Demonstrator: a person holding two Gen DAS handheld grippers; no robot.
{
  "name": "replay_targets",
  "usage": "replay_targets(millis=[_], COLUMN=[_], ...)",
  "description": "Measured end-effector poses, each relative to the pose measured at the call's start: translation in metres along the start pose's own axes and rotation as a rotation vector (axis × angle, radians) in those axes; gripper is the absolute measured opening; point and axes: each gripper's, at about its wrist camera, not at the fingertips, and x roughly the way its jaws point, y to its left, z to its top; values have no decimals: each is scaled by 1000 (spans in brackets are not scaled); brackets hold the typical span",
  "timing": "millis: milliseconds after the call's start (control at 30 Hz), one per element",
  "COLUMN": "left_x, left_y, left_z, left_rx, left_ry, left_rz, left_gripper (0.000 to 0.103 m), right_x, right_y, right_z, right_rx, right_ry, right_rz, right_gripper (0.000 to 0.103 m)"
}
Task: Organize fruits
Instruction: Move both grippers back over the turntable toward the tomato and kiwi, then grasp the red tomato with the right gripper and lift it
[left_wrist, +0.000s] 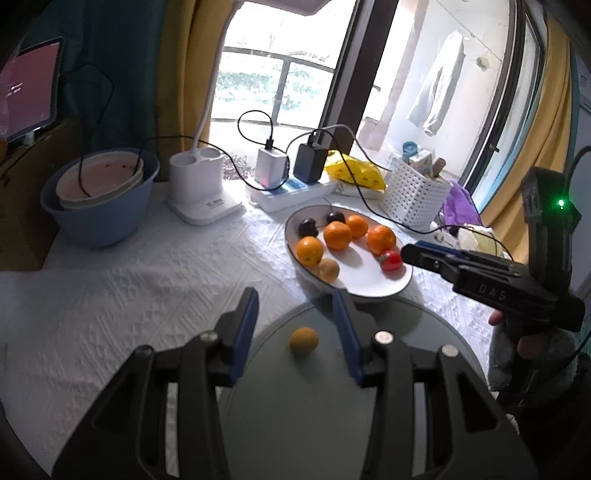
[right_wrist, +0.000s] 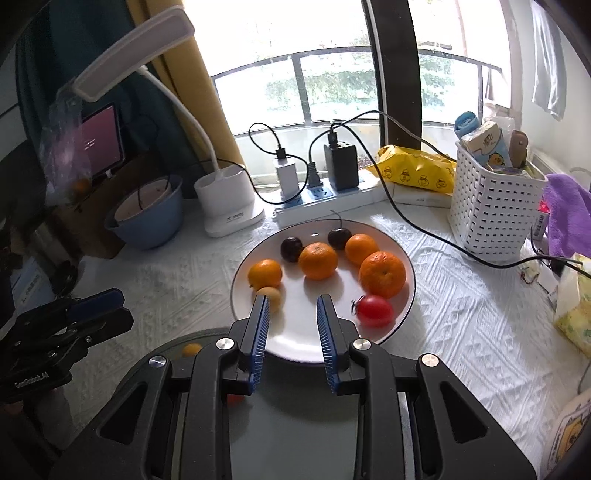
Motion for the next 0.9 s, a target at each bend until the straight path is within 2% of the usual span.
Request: replay_targets(millis=[400, 900], left_x=[-18, -13], left_y=[11, 27], left_z=[-27, -52], left_rx=[-10, -40], left_ry=[2, 30], left_rz=[11, 16], left_gripper=[44, 44], right_x=[-8, 15], right_y=[25, 51], right_z=[-29, -61], right_rx=[-25, -54], right_ry=[27, 119], right_rz=[11, 41], right_gripper=[29, 30])
